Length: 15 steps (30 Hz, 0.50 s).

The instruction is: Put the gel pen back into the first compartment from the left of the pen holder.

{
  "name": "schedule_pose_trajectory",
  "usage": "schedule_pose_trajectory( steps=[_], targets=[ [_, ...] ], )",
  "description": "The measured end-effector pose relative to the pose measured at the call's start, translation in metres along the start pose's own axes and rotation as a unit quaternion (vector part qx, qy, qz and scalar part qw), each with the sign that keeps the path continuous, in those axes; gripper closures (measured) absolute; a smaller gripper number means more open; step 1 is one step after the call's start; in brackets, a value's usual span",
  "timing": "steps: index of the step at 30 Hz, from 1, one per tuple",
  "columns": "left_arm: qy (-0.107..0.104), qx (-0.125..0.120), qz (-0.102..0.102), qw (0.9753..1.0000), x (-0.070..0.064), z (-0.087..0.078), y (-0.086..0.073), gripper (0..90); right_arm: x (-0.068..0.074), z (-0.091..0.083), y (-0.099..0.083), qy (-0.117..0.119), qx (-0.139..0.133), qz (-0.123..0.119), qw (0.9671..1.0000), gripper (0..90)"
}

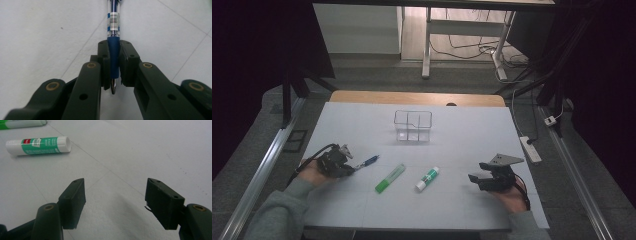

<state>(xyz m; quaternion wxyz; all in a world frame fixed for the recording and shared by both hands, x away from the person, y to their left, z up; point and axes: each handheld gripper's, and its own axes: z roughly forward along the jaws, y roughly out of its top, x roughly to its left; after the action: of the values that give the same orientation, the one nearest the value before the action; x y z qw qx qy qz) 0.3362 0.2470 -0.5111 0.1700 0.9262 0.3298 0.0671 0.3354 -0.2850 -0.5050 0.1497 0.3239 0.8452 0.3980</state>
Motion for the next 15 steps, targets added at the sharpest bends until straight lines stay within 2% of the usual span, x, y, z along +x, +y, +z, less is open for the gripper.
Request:
schedule_pose_trajectory(
  steps=[5,8,15],
  targets=[
    [-0.003,-0.039,-0.004,0.9992,-0.002,-0.012,0.001,79.1,0.000,0.000,0.000,0.001,-0.002,0.002,1.0000,32.1],
    [0.005,-0.055,-0.004,0.9985,-0.006,-0.019,0.001,79.1,0.000,-0.001,0.000,0.000,-0.003,0.002,1.0000,32.1],
    [0.017,-0.101,0.000,0.9947,-0.014,-0.036,0.004,79.1,0.000,-0.001,0.001,-0.001,-0.005,0.003,1.0000,32.1]
  ],
)
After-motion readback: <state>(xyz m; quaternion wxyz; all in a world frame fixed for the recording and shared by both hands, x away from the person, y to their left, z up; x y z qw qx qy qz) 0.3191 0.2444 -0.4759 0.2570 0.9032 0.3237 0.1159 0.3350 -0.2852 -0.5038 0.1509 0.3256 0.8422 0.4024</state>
